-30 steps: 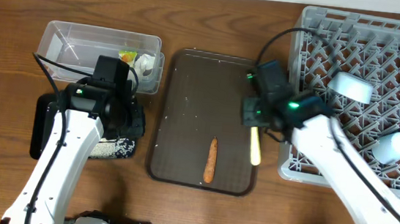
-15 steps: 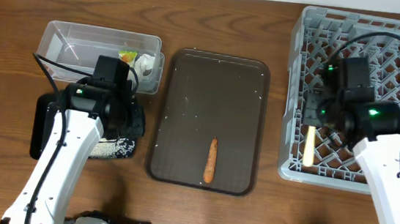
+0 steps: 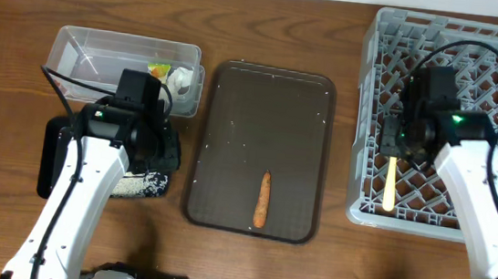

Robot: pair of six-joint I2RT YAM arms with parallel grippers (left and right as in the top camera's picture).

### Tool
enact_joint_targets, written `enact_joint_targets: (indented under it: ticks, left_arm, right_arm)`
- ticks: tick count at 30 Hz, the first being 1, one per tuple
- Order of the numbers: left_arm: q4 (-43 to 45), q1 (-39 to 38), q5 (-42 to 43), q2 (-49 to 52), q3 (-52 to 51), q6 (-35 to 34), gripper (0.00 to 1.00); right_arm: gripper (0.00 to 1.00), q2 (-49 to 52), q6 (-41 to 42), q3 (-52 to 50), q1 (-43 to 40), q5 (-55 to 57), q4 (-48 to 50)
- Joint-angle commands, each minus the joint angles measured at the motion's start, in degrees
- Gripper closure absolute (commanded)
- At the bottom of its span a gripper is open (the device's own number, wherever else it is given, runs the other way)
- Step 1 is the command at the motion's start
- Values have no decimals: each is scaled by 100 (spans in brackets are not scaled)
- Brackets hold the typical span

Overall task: Sort waste into correct bins and load items into the dishwasher rack
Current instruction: 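Carry the spoon with the right gripper and stand it in the rack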

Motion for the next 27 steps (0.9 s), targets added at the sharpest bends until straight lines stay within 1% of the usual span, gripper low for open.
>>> enact_joint_targets:
  ticks: [1,4,6,12,14,18,20,22,26,27]
  left_arm:
    - [-13,31,-66,-17,-33,-7,60]
    - [-13,31,-66,-17,-33,-7,60]
    - [-15,31,-66,-17,-33,-7,60]
    - [-13,31,-66,-17,-33,-7,60]
    - [-13,31,-66,-17,-33,-7,60]
    - [-15,31,-66,-17,-33,-7,59]
    - [-15,31,-66,-17,-33,-7,52]
    - [-15,31,-66,-17,-33,-7,48]
    - [-13,17,-61,-17,-33,-9,43]
    - [-13,11,-42,-17,-33,-7,43]
  right_arm:
    - [72,293,-81,-57,-26,55,76]
    - [72,476,-81,-57,-24,46,157]
    - [68,518,-81,-57,-20,33,173]
    - [51,518,-81,-57,-13,24,149]
    - [49,518,-81,-57,-13,-13,129]
    - [48,511,-81,-50,-11,-125,68]
    - [47,466,-81,-39,-11,-197,13]
    - [47,323,-81,-35,-11,-205,-44]
    - [44,-221,-81,-33,-13,-205,-162]
    - [39,-382,-81,-33,-17,-205,-186]
